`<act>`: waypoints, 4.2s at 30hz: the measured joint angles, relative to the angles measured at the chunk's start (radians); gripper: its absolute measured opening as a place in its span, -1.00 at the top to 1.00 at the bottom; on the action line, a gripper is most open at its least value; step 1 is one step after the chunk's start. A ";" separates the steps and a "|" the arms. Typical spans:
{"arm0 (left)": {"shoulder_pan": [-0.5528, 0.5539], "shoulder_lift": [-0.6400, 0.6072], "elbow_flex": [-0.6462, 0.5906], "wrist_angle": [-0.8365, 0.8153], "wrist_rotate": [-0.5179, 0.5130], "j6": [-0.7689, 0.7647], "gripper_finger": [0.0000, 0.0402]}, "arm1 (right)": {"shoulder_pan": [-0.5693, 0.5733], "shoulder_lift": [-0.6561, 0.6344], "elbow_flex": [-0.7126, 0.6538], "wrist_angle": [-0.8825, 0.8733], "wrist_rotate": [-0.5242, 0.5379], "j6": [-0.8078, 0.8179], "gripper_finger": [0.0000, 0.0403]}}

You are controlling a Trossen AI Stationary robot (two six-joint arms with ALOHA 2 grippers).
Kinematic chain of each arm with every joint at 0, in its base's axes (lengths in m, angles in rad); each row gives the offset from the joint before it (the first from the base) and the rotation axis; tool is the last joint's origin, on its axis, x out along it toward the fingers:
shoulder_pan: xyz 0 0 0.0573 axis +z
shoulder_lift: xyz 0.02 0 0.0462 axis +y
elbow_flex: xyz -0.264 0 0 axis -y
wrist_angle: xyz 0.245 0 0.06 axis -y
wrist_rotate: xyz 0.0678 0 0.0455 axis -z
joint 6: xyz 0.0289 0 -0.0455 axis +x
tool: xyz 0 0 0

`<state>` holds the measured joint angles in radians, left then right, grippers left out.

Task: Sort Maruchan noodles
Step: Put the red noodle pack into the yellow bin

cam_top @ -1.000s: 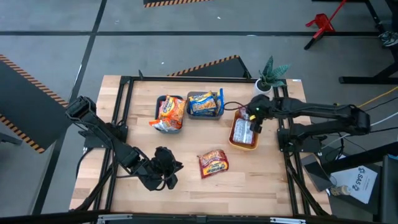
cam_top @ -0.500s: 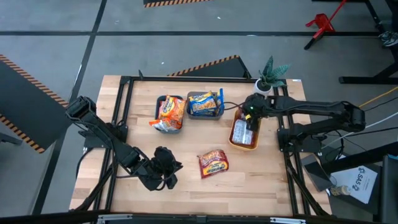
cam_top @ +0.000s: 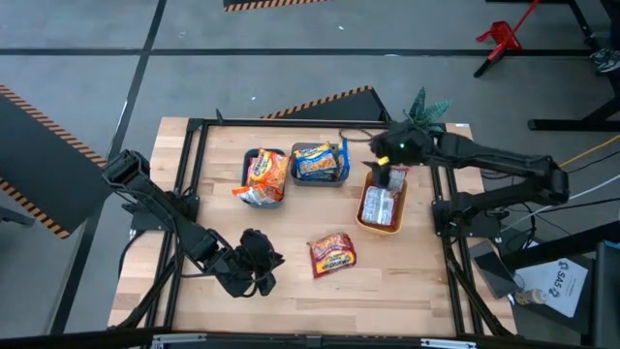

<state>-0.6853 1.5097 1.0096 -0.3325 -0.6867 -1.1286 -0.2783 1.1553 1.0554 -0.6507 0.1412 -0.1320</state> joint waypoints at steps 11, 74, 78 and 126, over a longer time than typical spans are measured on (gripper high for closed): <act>0.089 0.003 0.000 0.035 0.126 0.158 0.70 | 0.171 0.086 -0.004 0.099 -0.186 0.442 -0.32; 0.224 0.510 0.002 0.491 0.440 0.405 0.99 | 0.836 0.598 -0.245 0.611 0.332 1.329 -0.73; 0.224 0.510 0.002 0.490 0.440 0.405 0.99 | 0.778 0.639 -0.245 0.712 0.248 1.194 -0.73; 0.209 -0.121 -0.002 0.252 0.311 0.386 0.99 | 0.203 -0.055 0.000 -0.471 -0.219 0.612 0.58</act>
<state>-0.4761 1.3884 1.0077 -0.0802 -0.3753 -0.7424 -0.0757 1.1001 1.0557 -1.1218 -0.0775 0.4798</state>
